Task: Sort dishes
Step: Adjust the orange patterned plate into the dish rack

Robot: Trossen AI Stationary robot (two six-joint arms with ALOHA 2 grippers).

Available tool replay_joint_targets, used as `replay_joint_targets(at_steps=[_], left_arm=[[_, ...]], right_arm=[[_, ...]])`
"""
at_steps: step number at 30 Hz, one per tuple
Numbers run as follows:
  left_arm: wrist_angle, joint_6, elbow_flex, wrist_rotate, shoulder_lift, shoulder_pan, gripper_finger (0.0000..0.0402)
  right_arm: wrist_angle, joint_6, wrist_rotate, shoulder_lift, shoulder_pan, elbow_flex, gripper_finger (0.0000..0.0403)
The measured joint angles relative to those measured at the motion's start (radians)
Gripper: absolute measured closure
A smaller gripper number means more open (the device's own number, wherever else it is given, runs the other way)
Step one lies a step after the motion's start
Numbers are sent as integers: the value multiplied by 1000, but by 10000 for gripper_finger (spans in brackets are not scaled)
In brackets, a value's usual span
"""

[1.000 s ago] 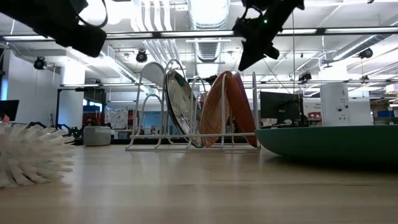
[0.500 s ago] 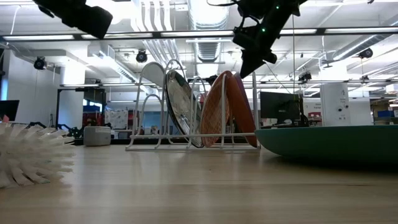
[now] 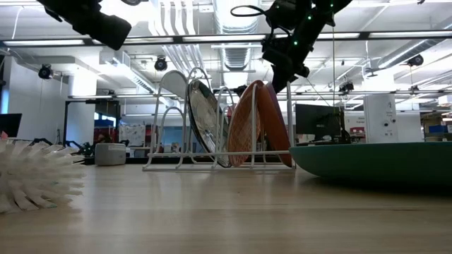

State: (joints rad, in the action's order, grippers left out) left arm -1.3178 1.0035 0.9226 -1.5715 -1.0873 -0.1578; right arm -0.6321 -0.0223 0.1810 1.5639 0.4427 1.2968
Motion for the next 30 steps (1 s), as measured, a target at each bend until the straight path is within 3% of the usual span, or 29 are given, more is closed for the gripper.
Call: replay_joint_targets(at_steps=[30], left_arm=[[0, -4, -1, 0, -23, 12, 401]], right_arm=[[92, -35, 1, 2, -1, 0, 403]])
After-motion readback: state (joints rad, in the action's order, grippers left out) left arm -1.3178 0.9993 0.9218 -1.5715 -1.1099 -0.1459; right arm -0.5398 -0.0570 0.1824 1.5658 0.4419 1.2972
